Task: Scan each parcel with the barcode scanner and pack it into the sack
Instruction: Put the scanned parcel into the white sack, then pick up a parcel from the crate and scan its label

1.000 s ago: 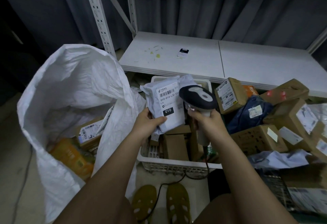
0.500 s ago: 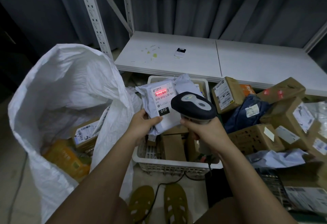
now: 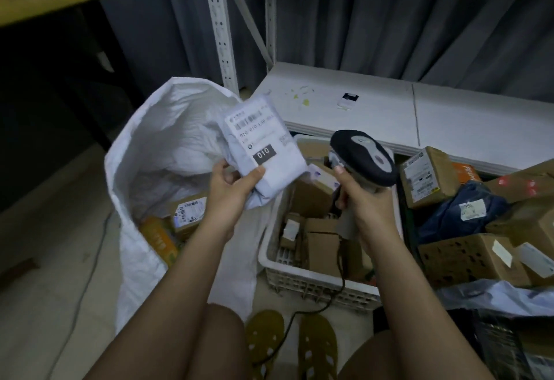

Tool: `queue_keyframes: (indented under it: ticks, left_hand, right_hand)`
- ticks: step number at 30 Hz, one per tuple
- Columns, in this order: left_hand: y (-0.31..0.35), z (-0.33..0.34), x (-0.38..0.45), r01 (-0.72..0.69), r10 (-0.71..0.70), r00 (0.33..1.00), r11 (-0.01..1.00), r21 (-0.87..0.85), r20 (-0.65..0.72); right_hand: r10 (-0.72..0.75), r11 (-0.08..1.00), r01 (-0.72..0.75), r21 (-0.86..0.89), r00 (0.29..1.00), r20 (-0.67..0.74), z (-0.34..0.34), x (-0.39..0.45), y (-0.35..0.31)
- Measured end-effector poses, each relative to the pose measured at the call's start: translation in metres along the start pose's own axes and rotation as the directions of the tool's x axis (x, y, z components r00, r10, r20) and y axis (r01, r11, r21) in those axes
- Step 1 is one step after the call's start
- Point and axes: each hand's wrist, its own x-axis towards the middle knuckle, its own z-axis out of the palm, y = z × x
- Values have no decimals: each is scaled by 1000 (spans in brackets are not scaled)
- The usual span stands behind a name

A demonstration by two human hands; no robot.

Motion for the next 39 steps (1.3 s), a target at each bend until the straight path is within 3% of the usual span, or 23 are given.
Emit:
queue_keyframes:
  ticks: [4, 6, 7, 9, 10, 12, 14, 16, 17, 20, 22, 24, 27, 29, 32, 35, 39]
  left_hand:
    - [4, -57, -12, -93, 106, 949, 994, 56, -298]
    - [0, -88, -15, -54, 168, 928, 944, 325, -332]
    - [-2, -100, -15, 2, 200, 931, 833, 553, -305]
    - [-11, -113, -5, 91, 207, 960, 404, 910, -188]
    - [-18, -114, 5, 86, 165, 979, 202, 976, -120]
    - [-32, -110, 30, 49, 54, 998, -97, 994, -43]
    - [-40, -109, 58, 18, -11, 1000, -241, 970, -21]
    - [-44, -113, 86, 11, -1, 1000, -208, 978, -11]
    - [-45, -116, 98, 27, 13, 1000, -131, 991, -26]
    - [-53, -116, 123, 125, 10, 991, 271, 954, -133]
    - [-58, -105, 122, 18, 152, 983, 496, 868, -107]
    - [-57, -88, 106, -188, 366, 928, 616, 765, -66]
    - [-44, -54, 76, -394, 535, 842, 691, 606, -63]
    - [-34, -27, 57, -422, 492, 870, 770, 478, -24]
    - [-30, 15, 41, -427, 405, 904, 821, 379, 141]
    - [-44, 55, 43, -424, 308, 900, 784, 453, 309]
    - [-85, 100, 75, -338, 105, 922, 690, 640, 373]
  right_hand:
    - [69, 997, -69, -17, 997, 19, 34, 5, 4]
    - [64, 997, -63, -35, 997, 38, 51, 3, 4]
    - [71, 997, -69, -38, 997, 37, 56, 3, 7]
    - [95, 994, -94, -48, 995, 19, 61, 4, 11]
    - [91, 994, -91, -66, 996, -2, 61, 7, 14]
    - [97, 991, -100, -84, 994, -48, 57, 10, 18]
    - [106, 989, -114, -95, 991, -81, 50, 14, 21]
    - [115, 983, -129, -133, 988, -103, 41, 18, 24]
    - [106, 983, -122, -140, 988, -114, 37, 20, 26]
    - [92, 989, -104, -101, 988, -122, 32, 24, 25]
    - [106, 988, -116, -103, 990, -97, 33, 25, 23]
    - [106, 985, -112, -134, 993, -53, 35, 27, 24]
    - [112, 980, -117, -162, 993, -38, 32, 34, 29]
    - [158, 971, -163, -174, 987, -42, 23, 38, 32]
    - [225, 960, -229, -159, 973, -46, 4, 43, 34]
    - [252, 948, -265, -175, 963, -93, -20, 44, 36]
    - [249, 955, -273, -116, 950, -190, -48, 53, 45]
